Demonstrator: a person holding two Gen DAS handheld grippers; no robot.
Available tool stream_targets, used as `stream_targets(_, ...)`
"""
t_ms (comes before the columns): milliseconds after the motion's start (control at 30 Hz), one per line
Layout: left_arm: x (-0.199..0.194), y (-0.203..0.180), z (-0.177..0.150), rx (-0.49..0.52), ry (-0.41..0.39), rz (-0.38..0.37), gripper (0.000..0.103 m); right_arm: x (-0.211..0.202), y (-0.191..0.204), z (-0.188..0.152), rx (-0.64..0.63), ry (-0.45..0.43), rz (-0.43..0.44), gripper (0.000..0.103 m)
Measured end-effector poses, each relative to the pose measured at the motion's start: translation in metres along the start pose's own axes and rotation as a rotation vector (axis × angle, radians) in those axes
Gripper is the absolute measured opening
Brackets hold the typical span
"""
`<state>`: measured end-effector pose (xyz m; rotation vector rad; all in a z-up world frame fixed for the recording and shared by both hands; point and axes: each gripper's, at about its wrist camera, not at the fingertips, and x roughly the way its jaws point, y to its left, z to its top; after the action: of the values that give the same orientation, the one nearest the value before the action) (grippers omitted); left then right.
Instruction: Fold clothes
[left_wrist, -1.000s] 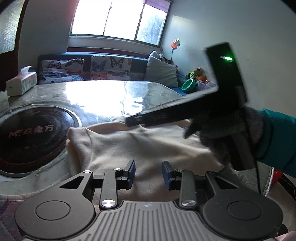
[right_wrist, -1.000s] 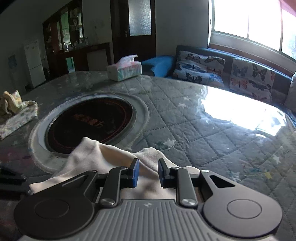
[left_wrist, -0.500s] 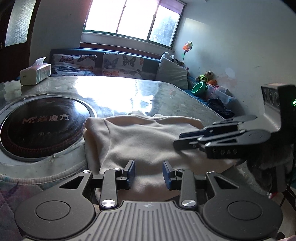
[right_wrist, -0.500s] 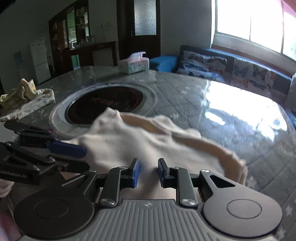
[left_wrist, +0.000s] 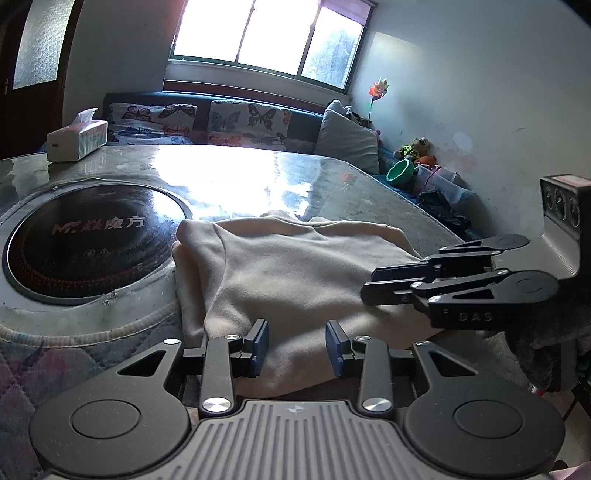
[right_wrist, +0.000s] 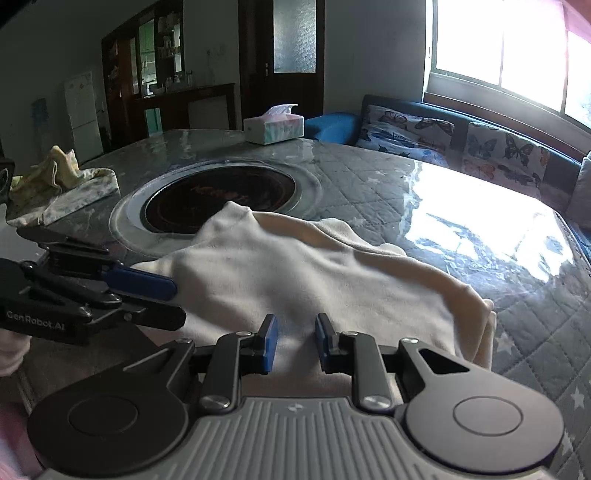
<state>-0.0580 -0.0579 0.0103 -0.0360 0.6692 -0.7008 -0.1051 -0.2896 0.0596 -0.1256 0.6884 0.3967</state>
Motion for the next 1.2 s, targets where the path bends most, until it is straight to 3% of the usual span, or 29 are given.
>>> stream_targets(167,-0.007,0.002,-0.001,-0.013,-0.008,0.005,0.037,-0.020,0.005,-0.001,0.016,-0.026,0.033,0.022)
stream_targets(433,-0.018,0.006,-0.004,-0.060,-0.022,0.009,0.039,-0.017,0.012,-0.018,0.037,0.008,0.041,0.023)
stream_targets(533,-0.026,0.006,-0.003,-0.060,-0.049,0.020,0.040,-0.024,0.010,-0.015,0.046,-0.017,0.031,0.029)
stream_targets(800,-0.023,0.021,-0.013,-0.121,-0.026,0.038,0.040,-0.018,0.005,-0.023,0.080,-0.004,0.012,0.030)
stream_targets(1000,-0.026,0.020,-0.013,-0.120,-0.029,0.039,0.040,-0.033,0.004,-0.019,0.089,-0.051,-0.015,0.035)
stream_targets(1200,-0.027,0.018,-0.012,-0.121,-0.027,0.042,0.040,-0.029,0.001,-0.027,0.103,-0.039,-0.027,0.035)
